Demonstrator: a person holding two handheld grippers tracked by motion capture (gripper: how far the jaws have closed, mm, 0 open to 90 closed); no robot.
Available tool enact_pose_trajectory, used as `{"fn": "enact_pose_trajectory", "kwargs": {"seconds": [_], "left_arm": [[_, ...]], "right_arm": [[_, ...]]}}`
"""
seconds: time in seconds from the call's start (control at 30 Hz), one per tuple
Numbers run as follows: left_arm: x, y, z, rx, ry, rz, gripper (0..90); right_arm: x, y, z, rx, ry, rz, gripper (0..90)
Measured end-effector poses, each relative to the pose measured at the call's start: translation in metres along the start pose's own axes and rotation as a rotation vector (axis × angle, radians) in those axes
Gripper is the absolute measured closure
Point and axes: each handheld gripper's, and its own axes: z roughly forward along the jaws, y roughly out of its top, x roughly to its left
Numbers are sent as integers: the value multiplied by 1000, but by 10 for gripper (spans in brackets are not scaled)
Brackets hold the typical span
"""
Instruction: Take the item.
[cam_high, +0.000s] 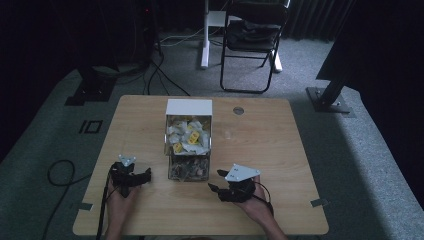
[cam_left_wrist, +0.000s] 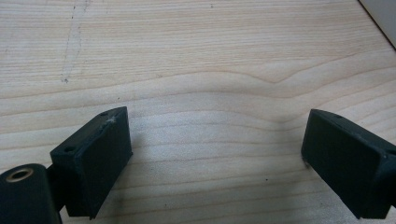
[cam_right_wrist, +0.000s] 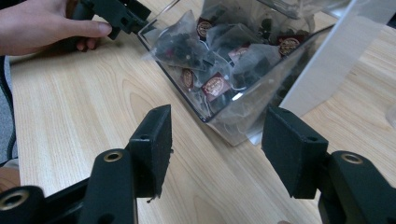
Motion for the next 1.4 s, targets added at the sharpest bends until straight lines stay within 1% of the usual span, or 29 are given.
{"fn": "enact_pose_trajectory", "kwargs": {"seconds": [0.4,0.53,0.77,0.9,1.13,1.3,1.4], "left_arm": [[0,0,0,2,-4,6,90],[0,0,0,2,-5,7,91],[0,0,-1,3,-6,9,90],[0,0,0,2,-5,8,90],[0,0,0,2,-6,8,90],[0,0,0,2,-5,8,90],[0,0,0,2,-5,8,90]], "right_arm": [[8,10,12,-14,36,-24,430],[12,13,17,-10,52,-34,431],[14,16,24,-5,72,-43,436],[17,18,30,-1,86,-59,438],[21,21,37,2,100,-66,440],[23,24,45,8,114,-79,454],[24,25,48,10,118,-77,460]]}}
